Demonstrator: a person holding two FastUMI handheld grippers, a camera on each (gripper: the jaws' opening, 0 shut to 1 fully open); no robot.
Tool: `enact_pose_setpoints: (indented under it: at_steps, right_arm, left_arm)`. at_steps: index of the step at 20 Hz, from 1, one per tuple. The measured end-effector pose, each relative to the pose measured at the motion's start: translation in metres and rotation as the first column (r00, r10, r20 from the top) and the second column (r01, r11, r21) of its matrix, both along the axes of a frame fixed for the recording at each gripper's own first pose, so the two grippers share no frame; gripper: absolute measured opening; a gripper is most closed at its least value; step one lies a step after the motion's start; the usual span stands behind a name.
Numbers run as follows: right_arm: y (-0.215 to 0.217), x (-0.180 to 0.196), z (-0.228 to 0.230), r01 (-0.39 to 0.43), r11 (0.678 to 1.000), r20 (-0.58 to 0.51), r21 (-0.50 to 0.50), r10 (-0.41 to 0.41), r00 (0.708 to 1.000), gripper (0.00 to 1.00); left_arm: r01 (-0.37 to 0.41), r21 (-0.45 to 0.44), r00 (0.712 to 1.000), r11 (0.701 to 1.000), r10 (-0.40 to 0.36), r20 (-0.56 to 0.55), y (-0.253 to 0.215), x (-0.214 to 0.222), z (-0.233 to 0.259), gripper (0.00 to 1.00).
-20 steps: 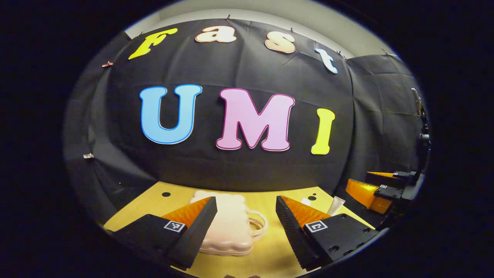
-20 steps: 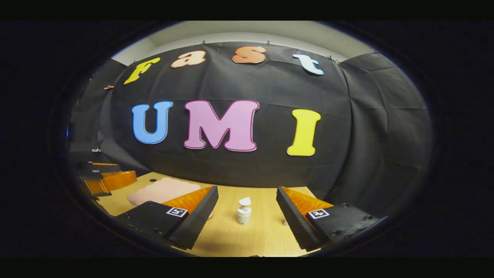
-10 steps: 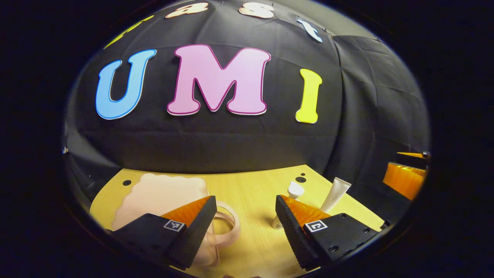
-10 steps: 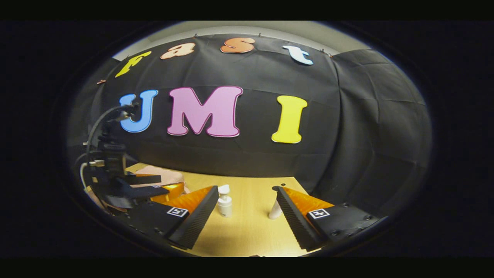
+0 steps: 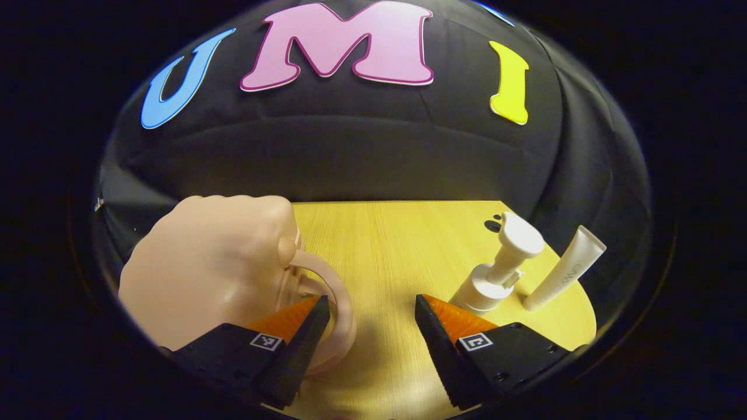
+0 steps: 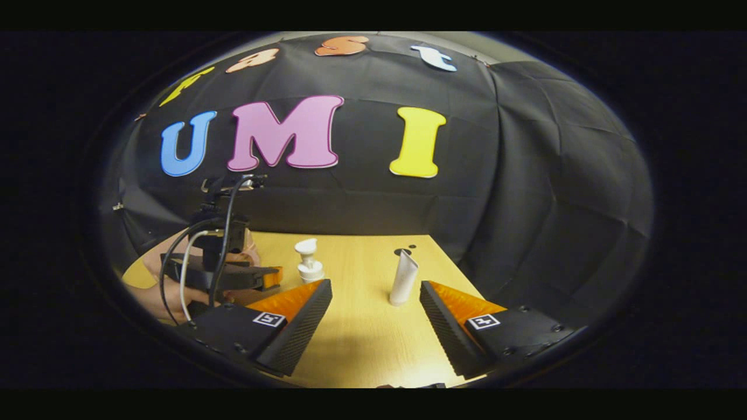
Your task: First open the suitcase, pack the skin care products into it, and then close the suitcase.
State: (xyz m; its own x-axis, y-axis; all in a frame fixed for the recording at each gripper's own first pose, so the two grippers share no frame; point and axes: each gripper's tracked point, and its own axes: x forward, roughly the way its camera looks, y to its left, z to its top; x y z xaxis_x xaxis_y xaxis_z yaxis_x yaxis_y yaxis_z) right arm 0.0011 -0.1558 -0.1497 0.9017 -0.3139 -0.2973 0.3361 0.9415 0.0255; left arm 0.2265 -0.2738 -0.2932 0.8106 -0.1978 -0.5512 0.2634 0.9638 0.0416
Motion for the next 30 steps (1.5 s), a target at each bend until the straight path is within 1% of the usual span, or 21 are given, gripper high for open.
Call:
enact_pose_setpoints:
  at_steps: [2, 3, 4, 5, 6, 7, 9, 10, 11, 12, 13, 15, 17, 18, 21, 22, 24, 25, 26, 28, 30]
  right_arm:
    - [-0.002, -0.001, -0.007, 0.003, 1.0, -0.016, 0.01, -0.003, 1.0, 0.96]
    - [-0.002, -0.001, -0.006, 0.001, 1.0, -0.014, 0.013, 0.0, 1.0, 0.97]
    - [-0.002, -0.001, -0.005, 0.002, 1.0, -0.012, 0.012, -0.002, 1.0, 0.97]
    - [-0.002, -0.001, -0.003, 0.002, 1.0, -0.007, 0.01, -0.002, 1.0, 0.97]
    - [-0.001, -0.002, -0.001, 0.001, 1.0, -0.004, 0.008, -0.001, 1.0, 0.97]
    - [0.0, -0.003, -0.002, 0.001, 1.0, -0.005, 0.005, -0.001, 1.0, 0.97]
    - [0.003, -0.005, -0.003, -0.005, 1.0, -0.009, 0.007, 0.005, 1.0, 0.97]
    - [0.005, -0.006, -0.004, -0.011, 1.0, -0.013, 0.009, 0.011, 1.0, 0.97]
    - [0.007, -0.008, -0.004, -0.015, 1.0, -0.015, 0.008, 0.015, 1.0, 0.97]
    - [0.008, -0.009, -0.003, -0.021, 1.0, -0.014, 0.006, 0.021, 1.0, 0.97]
    - [0.01, -0.009, -0.001, -0.03, 1.0, -0.007, 0.005, 0.03, 1.0, 0.96]
    - [0.014, -0.009, 0.005, -0.049, 0.999, 0.014, 0.005, 0.049, 0.999, 0.97]
    - [0.019, -0.008, 0.008, -0.066, 0.998, 0.019, 0.002, 0.066, 0.998, 0.97]
    - [0.022, -0.006, 0.01, -0.073, 0.997, 0.025, 0.001, 0.073, 0.997, 0.97]
    - [0.038, 0.005, 0.017, -0.103, 0.995, 0.042, 0.007, 0.103, 0.994, 0.97]
    - [0.044, 0.007, 0.018, -0.118, 0.993, 0.048, 0.01, 0.117, 0.992, 0.97]
    - [0.054, 0.01, 0.026, -0.138, 0.99, 0.072, 0.01, 0.137, 0.988, 0.97]
    - [0.059, 0.012, 0.031, -0.148, 0.989, 0.085, 0.008, 0.147, 0.985, 0.97]
    - [0.063, 0.013, 0.032, -0.156, 0.988, 0.094, 0.004, 0.155, 0.983, 0.97]
    - [0.071, 0.017, 0.029, -0.174, 0.985, 0.087, -0.003, 0.174, 0.981, 0.96]
    - [0.078, 0.019, 0.024, -0.19, 0.982, 0.067, -0.009, 0.19, 0.979, 0.96]
  left_arm:
    - [-0.027, 0.03, 0.999, 0.999, 0.028, -0.024, 0.001, 0.009, -0.01, 0.9]
    - [-0.036, 0.024, 0.997, 0.999, 0.037, -0.061, 0.001, 0.011, -0.019, 0.82]
    - [-0.077, 0.044, 0.994, 0.996, 0.081, -0.079, 0.008, 0.015, -0.027, 0.76]
    - [-0.134, 0.08, 0.987, 0.988, 0.14, -0.077, 0.022, 0.019, -0.03, 0.66]
    - [-0.143, 0.069, 0.986, 0.987, 0.148, -0.081, 0.025, 0.023, -0.031, 0.54]
    - [-0.134, 0.059, 0.987, 0.989, 0.138, -0.081, 0.025, 0.023, -0.028, 0.29]
    - [-0.126, 0.054, 0.988, 0.991, 0.13, -0.087, 0.024, 0.02, -0.031, 0.27]
    - [-0.105, 0.05, 0.989, 0.993, 0.11, -0.096, 0.023, 0.017, -0.032, 0.24]
    - [-0.083, 0.012, 0.993, 0.997, 0.083, -0.089, 0.02, 0.018, -0.026, 0.2]
    - [-0.06, -0.018, 0.995, 0.998, 0.058, -0.087, 0.016, 0.019, -0.018, 0.19]
    - [-0.039, -0.038, 0.995, 0.999, 0.035, -0.092, 0.015, 0.018, -0.007, 0.14]
    - [-0.037, -0.067, 0.994, 0.997, 0.03, -0.102, 0.02, 0.015, 0.022, 0.1]
    - [-0.035, -0.12, 0.996, 0.992, 0.024, -0.088, 0.029, 0.013, 0.061, 0.1]
    - [-0.035, -0.119, 0.997, 0.992, 0.026, -0.078, 0.039, 0.013, 0.081, 0.1]
    - [-0.036, -0.075, 0.999, 0.997, 0.035, -0.017, 0.077, 0.022, 0.147, 0.1]
    - [-0.045, -0.078, 0.999, 0.996, 0.044, -0.008, 0.096, 0.023, 0.166, 0.1]
    - [-0.055, -0.15, 0.998, 0.987, 0.059, 0.019, 0.132, 0.027, 0.2, 0.1]
    - [-0.054, -0.146, 0.998, 0.988, 0.059, 0.028, 0.155, 0.028, 0.209, 0.1]
    - [-0.056, -0.11, 0.997, 0.992, 0.062, 0.055, 0.182, 0.03, 0.215, 0.1]
    - [-0.082, 0.0, 0.991, 0.997, 0.082, 0.108, 0.239, 0.039, 0.227, 0.1]
    - [-0.121, 0.043, 0.986, 0.992, 0.115, 0.122, 0.29, 0.046, 0.234, 0.1]
